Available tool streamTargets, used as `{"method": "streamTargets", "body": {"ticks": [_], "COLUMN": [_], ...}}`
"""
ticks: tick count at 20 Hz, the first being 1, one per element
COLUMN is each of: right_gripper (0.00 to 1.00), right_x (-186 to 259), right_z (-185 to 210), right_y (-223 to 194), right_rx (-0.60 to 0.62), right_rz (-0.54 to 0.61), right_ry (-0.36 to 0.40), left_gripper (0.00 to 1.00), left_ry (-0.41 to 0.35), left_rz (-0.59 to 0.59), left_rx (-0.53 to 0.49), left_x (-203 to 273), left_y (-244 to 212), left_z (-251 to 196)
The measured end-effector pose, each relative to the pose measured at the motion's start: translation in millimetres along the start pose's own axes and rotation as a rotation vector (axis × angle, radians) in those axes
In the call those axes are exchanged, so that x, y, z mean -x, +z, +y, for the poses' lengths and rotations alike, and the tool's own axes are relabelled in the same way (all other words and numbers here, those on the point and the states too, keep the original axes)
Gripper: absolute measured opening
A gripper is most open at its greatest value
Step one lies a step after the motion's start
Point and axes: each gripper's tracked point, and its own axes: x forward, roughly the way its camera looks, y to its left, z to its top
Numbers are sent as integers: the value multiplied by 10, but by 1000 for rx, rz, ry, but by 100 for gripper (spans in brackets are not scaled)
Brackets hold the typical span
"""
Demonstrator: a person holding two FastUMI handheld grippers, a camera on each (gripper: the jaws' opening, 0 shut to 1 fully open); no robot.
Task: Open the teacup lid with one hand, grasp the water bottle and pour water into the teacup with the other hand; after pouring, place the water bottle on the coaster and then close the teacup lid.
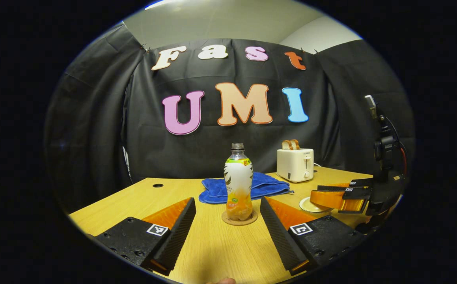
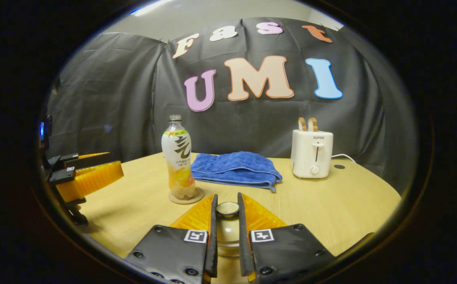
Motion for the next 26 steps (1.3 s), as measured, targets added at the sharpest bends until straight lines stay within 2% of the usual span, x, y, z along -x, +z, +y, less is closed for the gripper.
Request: {"method": "streamTargets", "body": {"ticks": [5,7,10,14,19,26], "right_gripper": [32,59,100,100,100,99], "right_x": [32,88,203,398,646,821], "right_z": [-22,25,-32,-96,-169,-196], "right_y": [-28,22,149,286,283,150], "right_rx": [4,-14,-1,-3,-3,-35], "right_rz": [7,-12,-59,-109,-132,-122], "right_ry": [-16,-7,-48,-102,-148,-165], "left_gripper": [97,97,96,96,96,96], "left_ry": [-15,-15,-5,30,35,68], "left_rz": [-3,-8,-16,-27,-21,-3], "left_rx": [-15,-20,-26,-53,-64,-35], "left_x": [29,37,56,98,120,162], "left_y": [-8,-5,0,0,-94,-185], "left_z": [-80,-97,-101,-81,-124,-79]}}
